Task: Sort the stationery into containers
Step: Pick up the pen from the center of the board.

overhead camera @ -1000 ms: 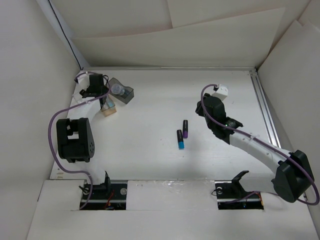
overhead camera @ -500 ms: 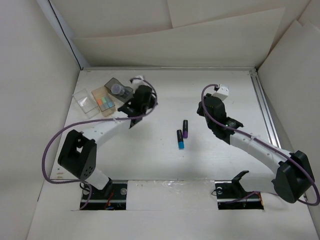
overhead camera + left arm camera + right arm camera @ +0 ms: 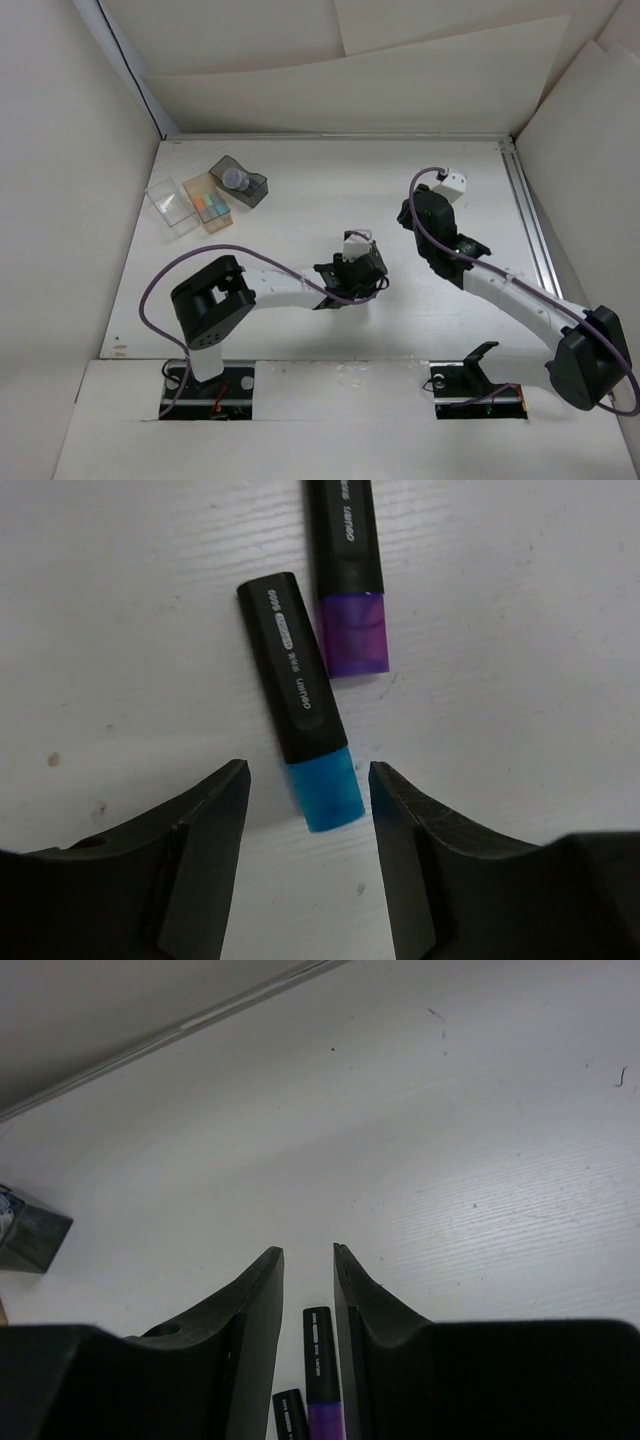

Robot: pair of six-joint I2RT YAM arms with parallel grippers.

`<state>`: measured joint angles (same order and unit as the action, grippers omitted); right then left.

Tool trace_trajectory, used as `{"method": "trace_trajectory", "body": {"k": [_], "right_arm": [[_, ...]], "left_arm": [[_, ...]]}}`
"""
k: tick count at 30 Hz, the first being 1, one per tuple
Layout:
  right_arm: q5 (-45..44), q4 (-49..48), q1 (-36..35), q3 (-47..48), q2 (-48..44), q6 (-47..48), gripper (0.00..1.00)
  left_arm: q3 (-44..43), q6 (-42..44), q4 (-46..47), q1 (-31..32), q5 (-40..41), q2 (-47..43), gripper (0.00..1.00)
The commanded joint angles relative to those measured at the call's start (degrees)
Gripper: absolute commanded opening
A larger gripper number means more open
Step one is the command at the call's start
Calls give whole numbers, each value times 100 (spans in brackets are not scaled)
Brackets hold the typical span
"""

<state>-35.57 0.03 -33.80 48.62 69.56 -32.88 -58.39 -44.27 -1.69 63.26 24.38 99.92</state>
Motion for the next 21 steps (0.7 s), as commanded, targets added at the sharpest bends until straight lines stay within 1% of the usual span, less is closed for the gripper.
{"method": "trace_trajectory", "body": {"k": [1, 2, 5, 10, 12, 16, 17, 18, 21], "right_arm": [[-20, -65, 32, 130, -22, -43, 33], [-20, -65, 32, 130, -21, -43, 34], [-20, -65, 32, 130, -21, -43, 34], [94, -65, 32, 130, -21, -43, 34], [94, -65, 32, 130, -21, -43, 34], [94, -65, 32, 130, -21, -43, 35], [94, -65, 32, 130, -74, -43, 35], [94, -65, 32, 130, -74, -43, 35], [147, -65, 32, 130, -74, -43, 35]], "left_arm": [[-436, -205, -182, 89, 401, 202, 49], [-549, -205, -182, 90, 349, 273, 49], [-743, -143, -182, 90, 348, 501, 51], [-937, -90, -332, 90, 629, 783, 49], [-937, -90, -384, 90, 769, 941, 41], [-1060, -90, -639, 90, 1025, 1161, 40], [-1113, -90, -639, 90, 1094, 1231, 38], [-1113, -90, -639, 90, 1095, 1232, 35], [-1043, -274, -701, 90, 1287, 1232, 21]]}}
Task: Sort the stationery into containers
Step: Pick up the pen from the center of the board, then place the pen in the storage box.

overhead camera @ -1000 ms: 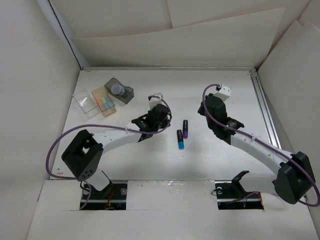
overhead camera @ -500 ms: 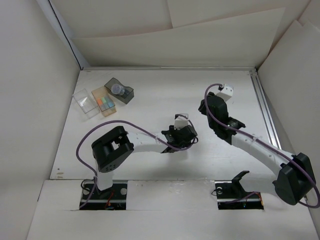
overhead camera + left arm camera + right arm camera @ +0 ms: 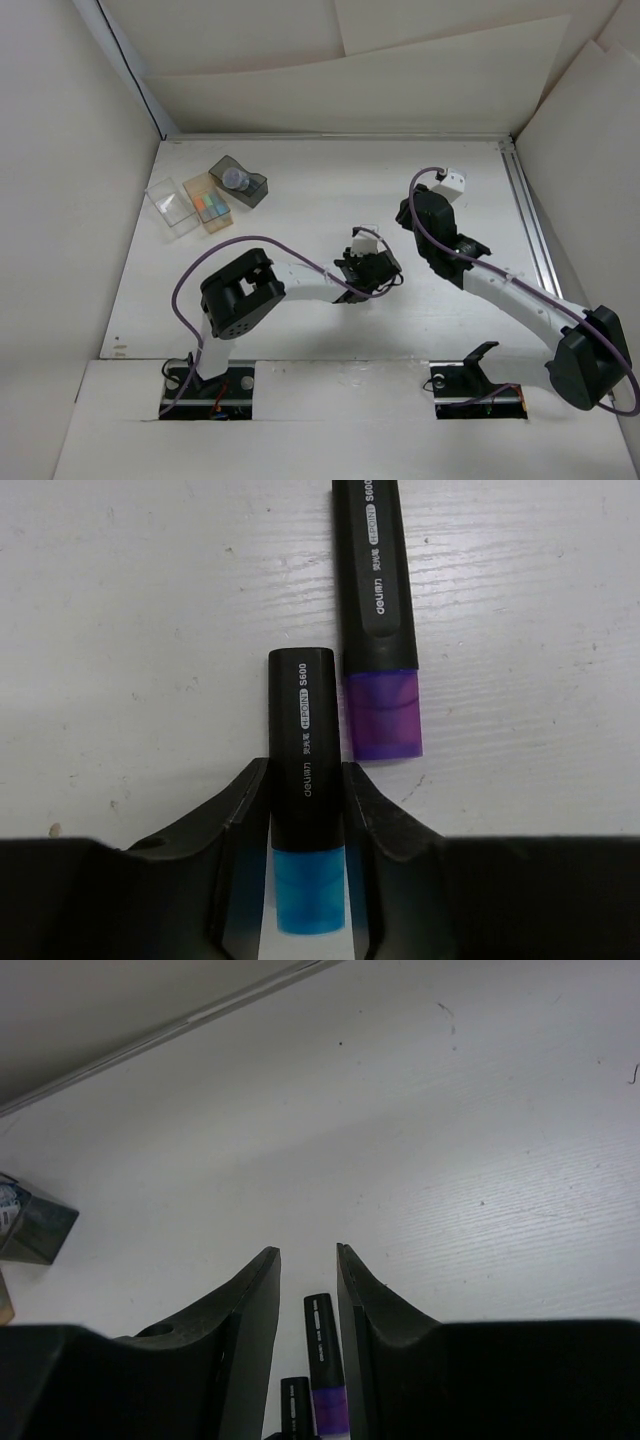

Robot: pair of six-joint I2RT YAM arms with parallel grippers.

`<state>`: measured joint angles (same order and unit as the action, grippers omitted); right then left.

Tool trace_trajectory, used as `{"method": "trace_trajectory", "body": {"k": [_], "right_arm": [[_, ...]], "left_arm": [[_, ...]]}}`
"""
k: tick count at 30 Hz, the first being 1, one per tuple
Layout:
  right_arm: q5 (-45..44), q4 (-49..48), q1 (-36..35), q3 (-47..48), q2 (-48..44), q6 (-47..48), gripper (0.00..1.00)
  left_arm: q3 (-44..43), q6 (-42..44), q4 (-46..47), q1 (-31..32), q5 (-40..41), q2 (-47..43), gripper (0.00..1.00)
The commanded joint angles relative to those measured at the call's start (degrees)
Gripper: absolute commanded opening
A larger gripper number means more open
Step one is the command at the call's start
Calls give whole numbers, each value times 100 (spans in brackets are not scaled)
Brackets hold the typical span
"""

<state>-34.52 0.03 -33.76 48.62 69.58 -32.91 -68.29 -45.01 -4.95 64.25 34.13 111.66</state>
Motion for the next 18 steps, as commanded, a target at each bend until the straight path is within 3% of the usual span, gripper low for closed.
{"method": "trace_trajectory", "body": {"k": [1, 3, 7, 12, 15, 18], "right_arm": [[42, -65, 27, 130, -76, -40, 35], [42, -65, 27, 130, -76, -40, 35], [95, -65, 27, 130, -76, -40, 35], [95, -65, 27, 130, -76, -40, 35], [95, -118, 27, 130, -76, -40, 35], [148, -178, -25, 130, -15, -40, 35]], "left_arm": [[26, -201, -436, -9, 314, -29, 16], [298, -350, -489, -9, 541, -222, 10], [1000, -517, -315, -508, 491, -1161, 7], [2063, -114, 468, -2210, -178, -2926, 6], [2118, -25, 662, -3352, -328, -3534, 7], [1917, 89, 715, -4085, -266, -3695, 9]]}}
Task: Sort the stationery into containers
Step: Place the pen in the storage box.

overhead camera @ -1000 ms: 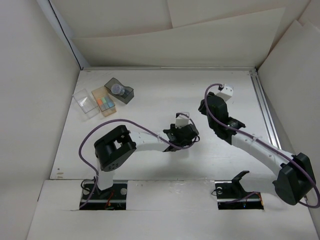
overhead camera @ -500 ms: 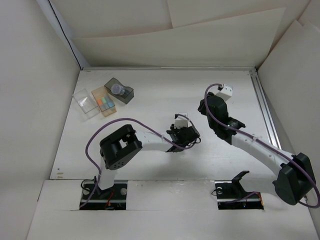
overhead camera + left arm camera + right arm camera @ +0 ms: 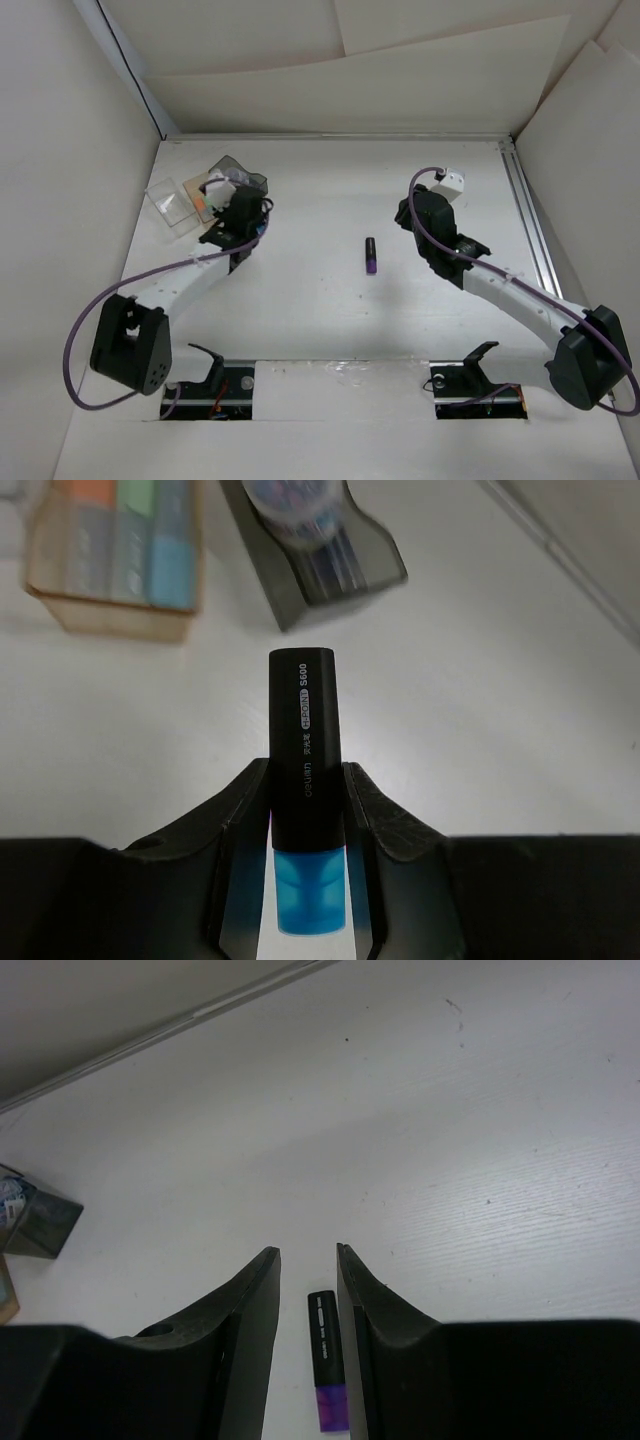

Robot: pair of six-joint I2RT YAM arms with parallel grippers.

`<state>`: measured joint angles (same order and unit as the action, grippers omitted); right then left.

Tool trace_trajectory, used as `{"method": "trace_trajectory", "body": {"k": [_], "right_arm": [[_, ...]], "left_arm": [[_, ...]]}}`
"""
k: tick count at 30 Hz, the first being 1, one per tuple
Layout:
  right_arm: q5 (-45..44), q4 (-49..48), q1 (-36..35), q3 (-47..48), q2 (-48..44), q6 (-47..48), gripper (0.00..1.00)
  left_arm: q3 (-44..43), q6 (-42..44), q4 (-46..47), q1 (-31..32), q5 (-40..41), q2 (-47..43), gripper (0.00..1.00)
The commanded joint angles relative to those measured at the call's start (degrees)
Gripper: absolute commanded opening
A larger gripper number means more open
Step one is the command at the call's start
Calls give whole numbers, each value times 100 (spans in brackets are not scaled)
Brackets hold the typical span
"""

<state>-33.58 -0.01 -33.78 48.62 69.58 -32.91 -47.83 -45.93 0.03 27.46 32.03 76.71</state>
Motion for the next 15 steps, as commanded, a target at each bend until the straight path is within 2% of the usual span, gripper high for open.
{"method": "trace_trajectory", "body": {"k": [1, 8, 15], "right_arm": [[54, -175, -23, 130, 37, -40, 35], [167, -245, -23, 130, 152, 12, 35], [221, -245, -76, 130, 152, 12, 35]], "left_arm": [[-304, 181, 216, -861, -57, -270, 9], [-1472, 435, -46, -2822, -1102, 518, 10], [-2361, 1305, -320, -3589, -1217, 1477, 10]]}}
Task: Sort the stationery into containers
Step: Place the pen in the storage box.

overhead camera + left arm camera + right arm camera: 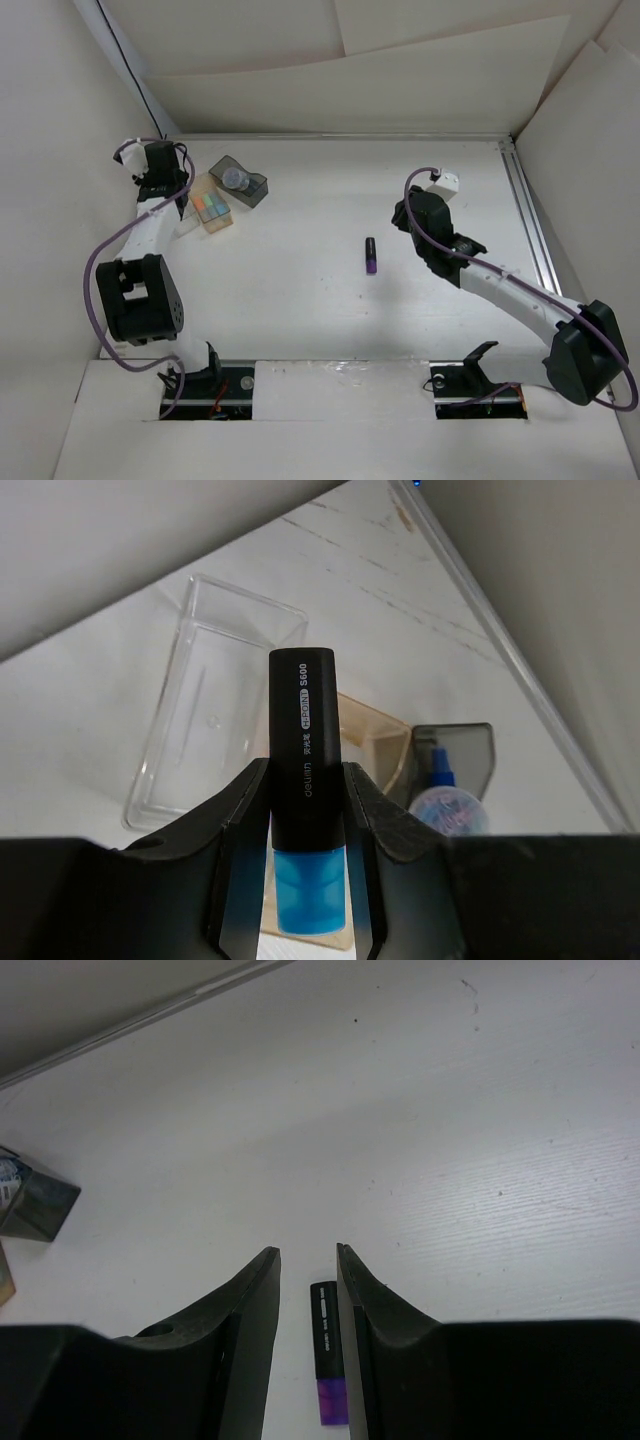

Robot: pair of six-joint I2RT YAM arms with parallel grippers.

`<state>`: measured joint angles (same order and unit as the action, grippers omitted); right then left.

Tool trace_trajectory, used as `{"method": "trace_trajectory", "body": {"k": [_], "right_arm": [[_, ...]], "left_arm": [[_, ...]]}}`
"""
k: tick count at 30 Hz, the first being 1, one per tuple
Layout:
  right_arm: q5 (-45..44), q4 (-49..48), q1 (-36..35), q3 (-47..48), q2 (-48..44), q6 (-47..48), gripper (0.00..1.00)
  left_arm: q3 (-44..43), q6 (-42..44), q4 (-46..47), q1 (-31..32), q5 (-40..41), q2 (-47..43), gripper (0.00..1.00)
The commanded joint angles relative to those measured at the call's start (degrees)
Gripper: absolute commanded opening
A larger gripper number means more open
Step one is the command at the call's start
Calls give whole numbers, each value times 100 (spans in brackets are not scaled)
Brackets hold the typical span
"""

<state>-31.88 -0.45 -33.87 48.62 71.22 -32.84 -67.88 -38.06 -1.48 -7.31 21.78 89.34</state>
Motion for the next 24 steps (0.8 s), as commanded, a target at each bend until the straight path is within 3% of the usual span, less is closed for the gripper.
{"method": "trace_trajectory", "body": {"k": [1, 15, 19, 20, 24], "right_arm": [[50, -201, -67, 130, -12, 6, 35], [103, -254, -67, 130, -64, 58, 35], [103, -254, -67, 130, -64, 58, 35], [103, -254, -67, 130, -64, 58, 35], [103, -254, -67, 130, -64, 58, 35]], "left_arm": [[-358, 589, -247, -165, -192, 294, 10], [-745, 1011, -178, -288, 10, 1200, 11], [-745, 950, -283, -288, 292, 1252, 21], [-745, 950, -353, -288, 292, 1252, 33], [-849, 950, -353, -288, 292, 1148, 51]]}}
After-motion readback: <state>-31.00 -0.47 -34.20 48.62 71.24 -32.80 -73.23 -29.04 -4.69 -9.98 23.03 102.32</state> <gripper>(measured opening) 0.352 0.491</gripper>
